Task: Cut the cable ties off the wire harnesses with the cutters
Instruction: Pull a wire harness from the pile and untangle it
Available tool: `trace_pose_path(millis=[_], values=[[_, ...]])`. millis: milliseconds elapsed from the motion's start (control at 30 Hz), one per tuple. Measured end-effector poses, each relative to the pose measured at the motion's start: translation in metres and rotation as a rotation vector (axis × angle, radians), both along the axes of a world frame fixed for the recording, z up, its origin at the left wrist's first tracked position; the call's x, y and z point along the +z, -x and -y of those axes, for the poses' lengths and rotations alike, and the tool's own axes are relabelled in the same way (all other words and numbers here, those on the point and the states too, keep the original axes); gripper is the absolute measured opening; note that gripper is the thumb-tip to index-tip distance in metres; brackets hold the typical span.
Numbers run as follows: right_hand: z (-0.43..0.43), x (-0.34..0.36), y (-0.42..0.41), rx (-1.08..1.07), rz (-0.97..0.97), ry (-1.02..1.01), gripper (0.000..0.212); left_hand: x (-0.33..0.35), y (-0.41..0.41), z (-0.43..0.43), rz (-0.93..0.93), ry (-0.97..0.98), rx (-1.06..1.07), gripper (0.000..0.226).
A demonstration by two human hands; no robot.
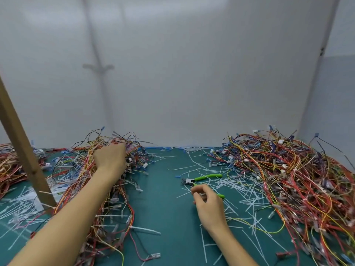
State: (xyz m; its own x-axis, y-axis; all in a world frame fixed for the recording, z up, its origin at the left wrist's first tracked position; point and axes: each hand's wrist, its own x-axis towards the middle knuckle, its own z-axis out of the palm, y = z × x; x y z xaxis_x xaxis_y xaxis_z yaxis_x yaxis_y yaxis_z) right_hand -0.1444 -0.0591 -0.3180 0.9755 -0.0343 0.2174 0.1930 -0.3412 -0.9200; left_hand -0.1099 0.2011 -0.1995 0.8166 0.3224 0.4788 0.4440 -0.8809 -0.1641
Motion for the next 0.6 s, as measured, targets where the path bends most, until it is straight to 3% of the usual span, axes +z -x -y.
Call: trace_pose_path(millis=[100,200,433,500,600], values=[[-0.002,0.002,0.002,0.004,0.038,0.012,0.018,0.017,-0.008,0.014,0.184,0.179,-0.165,0.021],[-0.005,0.002,0.005,0.047,0.057,0.034,0.018,0.024,-0.013,0.028,0.193,0.384,-0.246,0.026],[-0.011,0.015,0.001,0.098,0.0,-0.205,0.021,-0.003,-0.003,0.074,0.218,1.403,-0.462,0.012],[-0.016,0.023,-0.003,0.133,-0.07,-0.348,0.025,-0.01,0.007,0.096,0.152,1.433,-0.517,0.015],[-0.023,0.031,-0.012,0.213,-0.266,-0.659,0.036,-0.02,0.026,0.125,0.039,1.211,-0.688,0.015]])
